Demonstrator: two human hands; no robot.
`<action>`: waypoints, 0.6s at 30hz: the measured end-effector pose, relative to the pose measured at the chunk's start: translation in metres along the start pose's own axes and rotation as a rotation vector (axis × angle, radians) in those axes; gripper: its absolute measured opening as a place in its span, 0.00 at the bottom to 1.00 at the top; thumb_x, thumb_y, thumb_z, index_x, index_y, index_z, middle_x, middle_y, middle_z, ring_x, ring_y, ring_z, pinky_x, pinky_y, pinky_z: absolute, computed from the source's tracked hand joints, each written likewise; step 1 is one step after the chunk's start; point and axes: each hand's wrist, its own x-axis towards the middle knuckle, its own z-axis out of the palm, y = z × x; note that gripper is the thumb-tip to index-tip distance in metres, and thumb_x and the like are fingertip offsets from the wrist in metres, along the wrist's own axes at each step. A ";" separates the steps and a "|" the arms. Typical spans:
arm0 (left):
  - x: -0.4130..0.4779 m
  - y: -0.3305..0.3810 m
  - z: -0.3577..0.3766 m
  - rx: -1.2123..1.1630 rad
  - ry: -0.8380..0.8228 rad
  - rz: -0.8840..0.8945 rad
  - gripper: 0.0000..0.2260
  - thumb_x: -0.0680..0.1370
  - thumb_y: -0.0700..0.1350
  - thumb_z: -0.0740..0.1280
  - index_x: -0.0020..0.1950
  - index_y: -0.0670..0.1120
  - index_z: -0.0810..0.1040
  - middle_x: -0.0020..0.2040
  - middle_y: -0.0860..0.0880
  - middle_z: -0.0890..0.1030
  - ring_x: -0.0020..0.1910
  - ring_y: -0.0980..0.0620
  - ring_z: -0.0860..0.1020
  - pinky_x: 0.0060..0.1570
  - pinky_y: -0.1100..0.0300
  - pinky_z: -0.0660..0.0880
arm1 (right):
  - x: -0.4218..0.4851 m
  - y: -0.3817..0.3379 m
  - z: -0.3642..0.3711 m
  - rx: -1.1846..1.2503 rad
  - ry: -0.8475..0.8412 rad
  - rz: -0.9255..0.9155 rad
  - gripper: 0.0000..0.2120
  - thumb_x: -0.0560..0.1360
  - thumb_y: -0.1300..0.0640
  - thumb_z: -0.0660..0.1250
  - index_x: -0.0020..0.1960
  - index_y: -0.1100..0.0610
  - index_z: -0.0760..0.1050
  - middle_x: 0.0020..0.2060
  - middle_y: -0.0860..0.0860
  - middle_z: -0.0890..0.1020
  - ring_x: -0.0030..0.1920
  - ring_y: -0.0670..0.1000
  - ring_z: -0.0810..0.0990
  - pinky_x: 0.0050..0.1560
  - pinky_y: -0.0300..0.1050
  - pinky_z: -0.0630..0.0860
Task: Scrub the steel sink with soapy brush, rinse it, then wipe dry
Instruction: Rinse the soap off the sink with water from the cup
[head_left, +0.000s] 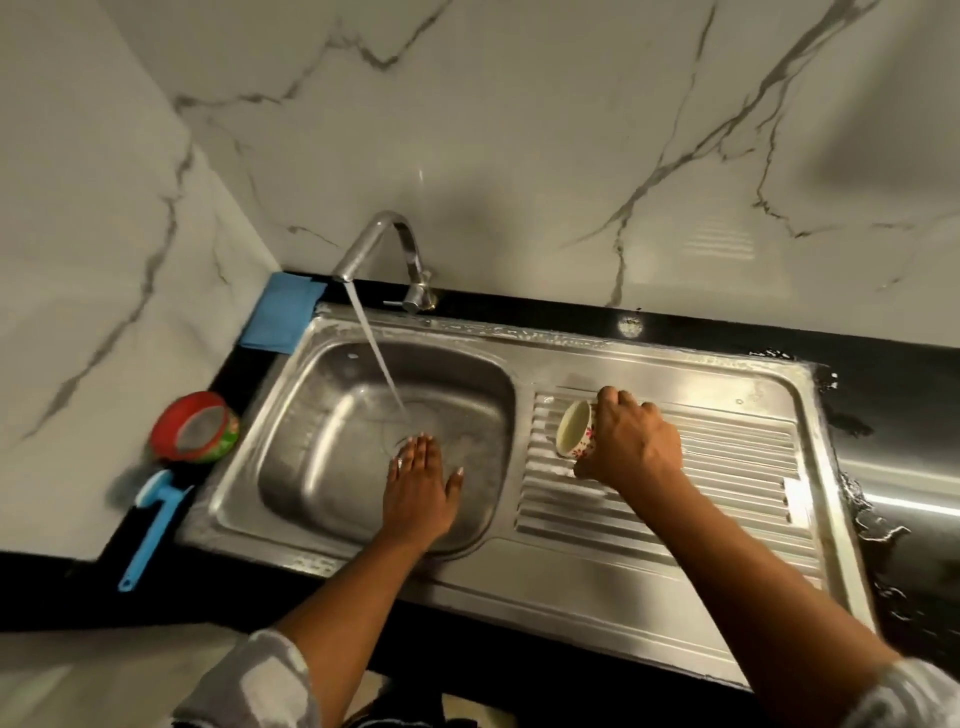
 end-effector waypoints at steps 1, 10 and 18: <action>-0.004 -0.011 0.000 -0.005 0.003 -0.004 0.42 0.79 0.67 0.39 0.85 0.43 0.61 0.85 0.41 0.61 0.85 0.43 0.57 0.82 0.45 0.50 | -0.004 -0.010 0.003 0.036 0.003 -0.001 0.42 0.63 0.37 0.80 0.68 0.52 0.66 0.62 0.51 0.78 0.61 0.58 0.77 0.51 0.52 0.79; 0.011 -0.114 -0.056 -0.024 0.023 0.042 0.45 0.76 0.69 0.36 0.87 0.44 0.46 0.87 0.44 0.47 0.86 0.47 0.42 0.83 0.48 0.39 | 0.011 -0.157 0.037 0.641 0.020 0.073 0.43 0.57 0.43 0.84 0.66 0.54 0.71 0.58 0.52 0.82 0.58 0.56 0.81 0.53 0.46 0.77; 0.055 -0.188 -0.090 0.032 0.021 0.159 0.43 0.82 0.71 0.46 0.87 0.44 0.41 0.87 0.43 0.42 0.86 0.44 0.39 0.82 0.43 0.37 | 0.079 -0.286 0.041 0.946 0.102 0.131 0.42 0.57 0.46 0.86 0.66 0.53 0.72 0.58 0.50 0.82 0.58 0.54 0.81 0.55 0.47 0.78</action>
